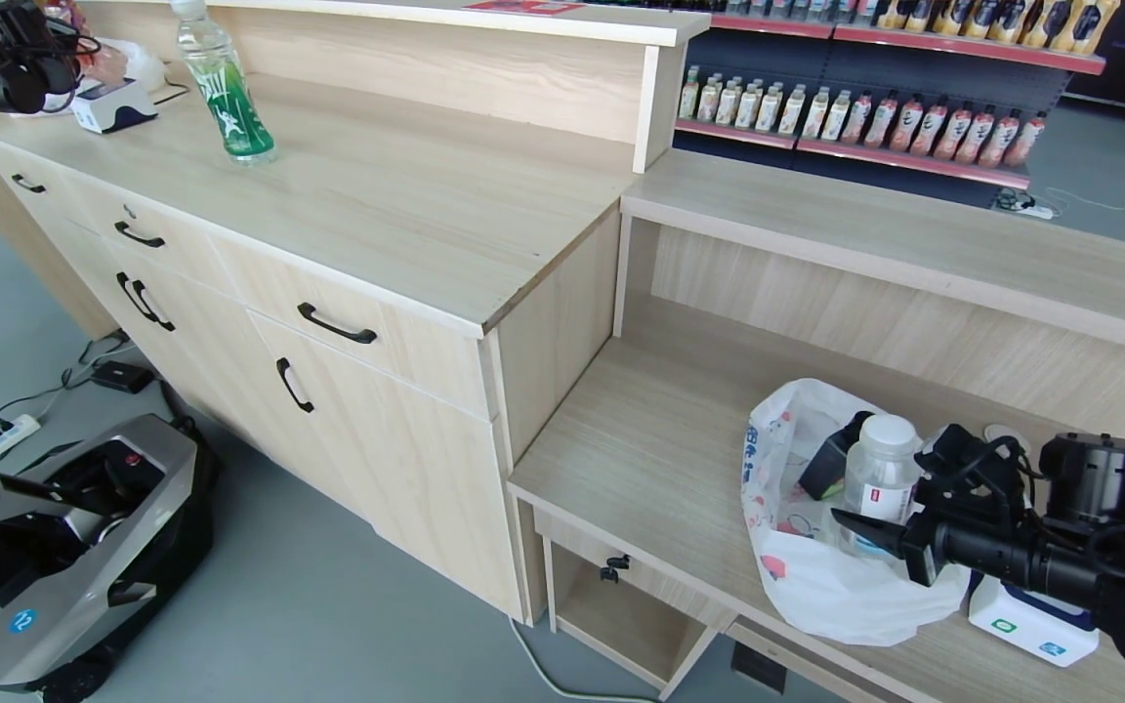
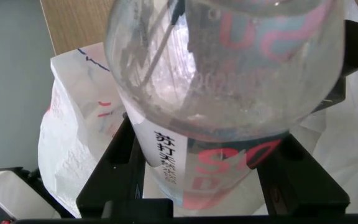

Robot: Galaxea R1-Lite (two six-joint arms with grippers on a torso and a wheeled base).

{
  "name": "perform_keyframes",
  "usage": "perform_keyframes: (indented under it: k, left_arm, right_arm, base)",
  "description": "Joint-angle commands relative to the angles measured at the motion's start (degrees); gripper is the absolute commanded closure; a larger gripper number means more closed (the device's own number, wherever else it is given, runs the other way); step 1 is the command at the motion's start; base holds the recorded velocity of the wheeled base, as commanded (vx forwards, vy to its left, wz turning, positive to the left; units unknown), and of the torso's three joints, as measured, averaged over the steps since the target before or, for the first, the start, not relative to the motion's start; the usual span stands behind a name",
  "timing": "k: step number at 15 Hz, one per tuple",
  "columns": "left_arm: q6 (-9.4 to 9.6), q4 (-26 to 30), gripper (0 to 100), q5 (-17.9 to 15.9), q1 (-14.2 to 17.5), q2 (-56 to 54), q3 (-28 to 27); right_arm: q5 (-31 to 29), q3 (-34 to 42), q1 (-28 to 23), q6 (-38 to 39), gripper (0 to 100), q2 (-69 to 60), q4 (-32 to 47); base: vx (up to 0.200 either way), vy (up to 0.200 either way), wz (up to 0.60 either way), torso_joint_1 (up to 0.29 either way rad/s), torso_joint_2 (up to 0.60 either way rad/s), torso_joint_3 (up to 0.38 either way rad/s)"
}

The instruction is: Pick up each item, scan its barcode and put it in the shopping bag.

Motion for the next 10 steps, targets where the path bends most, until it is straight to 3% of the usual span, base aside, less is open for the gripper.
perform_keyframes:
  k: [1,10]
  left_arm:
    - [0.0,0.0,0,-0.06,0.02,-0.02,0.0]
    - [0.0,0.0,0,0.03,0.02,-0.02,0.0]
  right_arm:
    - [0.29,-0.13,-0.65,0.06,0,0.06,0.35]
    - [5.65,-1.97,-0.74,2.43,0,-6.98,0.53]
  base:
    - [0.0,0.0,0.0,0.0,0.0,0.0]
    - [0.0,0.0,0.0,0.0,0.0,0.0]
